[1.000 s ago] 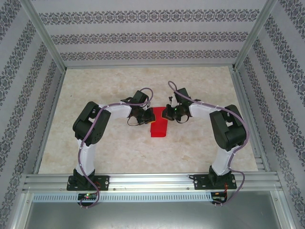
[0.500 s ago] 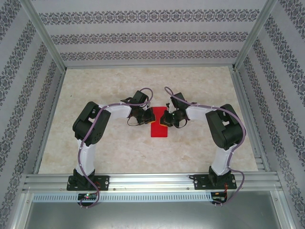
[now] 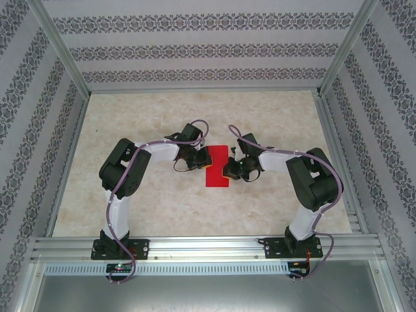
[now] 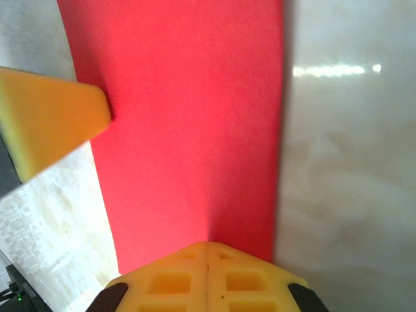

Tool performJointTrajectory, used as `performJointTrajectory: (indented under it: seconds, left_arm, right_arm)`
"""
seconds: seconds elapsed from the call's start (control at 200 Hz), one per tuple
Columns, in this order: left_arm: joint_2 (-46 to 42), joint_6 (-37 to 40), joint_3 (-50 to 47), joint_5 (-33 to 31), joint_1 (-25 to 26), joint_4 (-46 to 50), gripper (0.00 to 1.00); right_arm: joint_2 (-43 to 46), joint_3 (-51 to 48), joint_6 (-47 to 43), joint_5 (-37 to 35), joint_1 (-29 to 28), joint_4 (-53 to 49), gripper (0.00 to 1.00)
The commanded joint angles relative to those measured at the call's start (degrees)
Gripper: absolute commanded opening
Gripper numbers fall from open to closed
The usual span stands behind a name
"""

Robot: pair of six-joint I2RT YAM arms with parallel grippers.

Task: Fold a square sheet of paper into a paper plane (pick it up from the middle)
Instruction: Fold the square sheet of paper in half at the center of the table.

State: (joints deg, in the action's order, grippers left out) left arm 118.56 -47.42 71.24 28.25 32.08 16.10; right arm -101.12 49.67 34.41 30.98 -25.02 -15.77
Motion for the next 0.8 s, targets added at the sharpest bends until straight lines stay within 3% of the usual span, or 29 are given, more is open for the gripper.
performJointTrajectory:
  seconds: [0.0, 0.37, 0.794]
  left_arm:
    - [8.7, -0.6, -5.3, -10.7, 0.4, 13.3, 0.0]
    - [8.6, -0.4, -5.1, -10.7, 0.4, 13.7, 0.0]
    - [9.5, -0.2, -5.1, -10.9, 0.4, 13.3, 0.0]
  right_arm:
    - [2.4, 0.5, -0.1, 1.6, -0.7, -2.9, 0.0]
    - [-5.5, 7.7, 0.5, -0.6, -2.9, -1.3, 0.0]
    - [0.5, -6.3, 0.8, -0.3, -0.8, -1.2, 0.0]
